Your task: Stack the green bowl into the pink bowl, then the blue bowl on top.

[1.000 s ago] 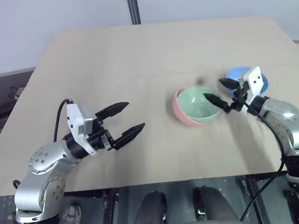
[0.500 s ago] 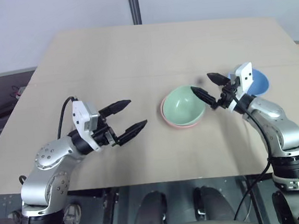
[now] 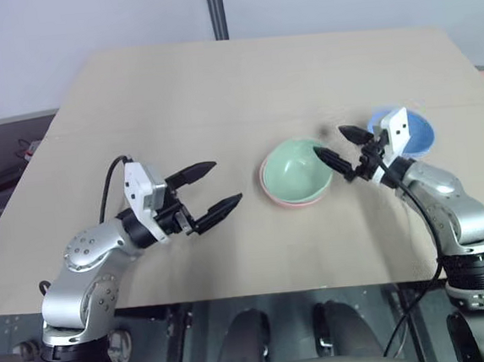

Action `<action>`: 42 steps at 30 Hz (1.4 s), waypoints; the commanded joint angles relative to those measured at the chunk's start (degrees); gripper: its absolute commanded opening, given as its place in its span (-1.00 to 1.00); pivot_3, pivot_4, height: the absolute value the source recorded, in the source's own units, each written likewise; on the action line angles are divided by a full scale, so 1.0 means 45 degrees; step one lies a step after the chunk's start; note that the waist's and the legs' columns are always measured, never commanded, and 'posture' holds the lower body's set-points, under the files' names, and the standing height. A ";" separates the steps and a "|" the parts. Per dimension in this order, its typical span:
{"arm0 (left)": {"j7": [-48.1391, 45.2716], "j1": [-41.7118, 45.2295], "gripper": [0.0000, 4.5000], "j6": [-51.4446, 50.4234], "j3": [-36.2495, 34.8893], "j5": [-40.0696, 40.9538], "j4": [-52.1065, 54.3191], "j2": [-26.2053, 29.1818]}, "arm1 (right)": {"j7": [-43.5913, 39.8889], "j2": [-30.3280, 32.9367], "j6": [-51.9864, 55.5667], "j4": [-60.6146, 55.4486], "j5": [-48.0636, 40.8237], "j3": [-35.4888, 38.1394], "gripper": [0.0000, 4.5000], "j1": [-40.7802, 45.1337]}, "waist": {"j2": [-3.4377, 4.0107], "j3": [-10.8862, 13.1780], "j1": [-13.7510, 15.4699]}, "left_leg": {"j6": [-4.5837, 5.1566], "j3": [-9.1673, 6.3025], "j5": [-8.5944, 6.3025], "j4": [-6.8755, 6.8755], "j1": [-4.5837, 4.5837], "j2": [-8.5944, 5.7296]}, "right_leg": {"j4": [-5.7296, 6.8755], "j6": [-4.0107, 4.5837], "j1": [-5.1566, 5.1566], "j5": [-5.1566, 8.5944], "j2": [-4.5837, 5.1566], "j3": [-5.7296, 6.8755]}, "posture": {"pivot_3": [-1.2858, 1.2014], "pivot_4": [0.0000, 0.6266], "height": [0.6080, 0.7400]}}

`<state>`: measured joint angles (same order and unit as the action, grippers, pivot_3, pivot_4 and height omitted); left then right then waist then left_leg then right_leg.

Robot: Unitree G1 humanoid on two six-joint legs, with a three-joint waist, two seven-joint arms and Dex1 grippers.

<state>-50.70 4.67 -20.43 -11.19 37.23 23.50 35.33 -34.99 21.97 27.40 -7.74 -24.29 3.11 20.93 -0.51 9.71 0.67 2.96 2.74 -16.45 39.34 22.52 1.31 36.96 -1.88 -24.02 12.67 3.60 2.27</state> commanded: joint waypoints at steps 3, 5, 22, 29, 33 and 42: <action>0.0133 -0.0007 1.00 0.0277 -0.0276 0.0072 0.0374 0.0006 | -0.0280 0.0550 -0.0299 -0.0620 -0.0254 0.0564 0.98 0.0747 | 0.0002 0.0001 -0.0022 | 0.0000 0.0004 0.0000 0.0001 -0.0001 0.0001 | 0.0000 -0.0001 -0.0001 -0.0001 0.0001 -0.0005 | 0.03 -0.52 1.00; 0.0153 -0.0084 1.00 0.0280 -0.0318 0.0105 0.0446 0.0020 | -0.0339 0.0975 -0.0537 -0.0404 -0.0087 0.0790 0.98 0.1125 | 0.0002 0.0001 -0.0012 | 0.0004 0.0002 -0.0002 0.0001 -0.0002 0.0001 | 0.0000 -0.0001 -0.0001 0.0000 0.0001 -0.0003 | 0.03 -0.52 1.00; 0.0290 -0.1058 1.00 0.0091 -0.1339 0.0410 0.1266 0.0642 | -0.3010 0.4551 -0.1651 0.5463 0.3333 -0.0870 0.98 0.3274 | 0.0015 0.0010 -0.0186 | 0.0006 0.0013 -0.0003 -0.0012 0.0009 0.0006 | -0.0031 -0.0001 -0.0004 0.0000 -0.0002 -0.0012 | 0.03 -0.52 1.00; 0.0561 -0.1442 1.00 0.0044 -0.1499 0.0470 0.1690 0.0673 | -0.2891 0.4335 -0.1922 0.6954 0.4145 -0.1262 0.42 0.3896 | 0.0013 0.0009 -0.0162 | 0.0005 0.0004 -0.0003 -0.0008 0.0009 0.0001 | -0.0030 0.0000 0.0000 0.0000 0.0009 -0.0003 | 0.03 -0.52 1.00; 0.0660 -0.1523 1.00 0.0032 -0.1518 0.0490 0.1777 0.0667 | -0.3009 0.4294 -0.2085 0.7078 0.4314 -0.1362 -0.25 0.4083 | 0.0014 0.0009 -0.0212 | -0.0031 0.0011 0.0018 -0.0009 0.0010 0.0001 | -0.0031 -0.0001 -0.0001 -0.0001 0.0009 -0.0011 | 0.03 -0.52 1.00; 0.0838 -0.1438 1.00 0.0079 -0.1368 0.0487 0.1614 0.0518 | -0.3607 0.4096 -0.3050 0.4999 0.3624 -0.0882 -0.98 0.3963 | 0.0016 0.0011 -0.0244 | -0.0032 0.0009 0.0018 -0.0009 0.0013 0.0001 | -0.0029 -0.0002 -0.0003 -0.0001 0.0011 -0.0010 | 0.03 -0.52 1.00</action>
<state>-47.15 -2.07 -20.72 -16.40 38.51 28.77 37.72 -49.43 40.44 15.78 21.03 -4.82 -3.54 37.80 -0.44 9.76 -0.43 2.82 2.77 -16.36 39.29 22.58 1.32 36.83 -1.89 -24.03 12.66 3.65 2.22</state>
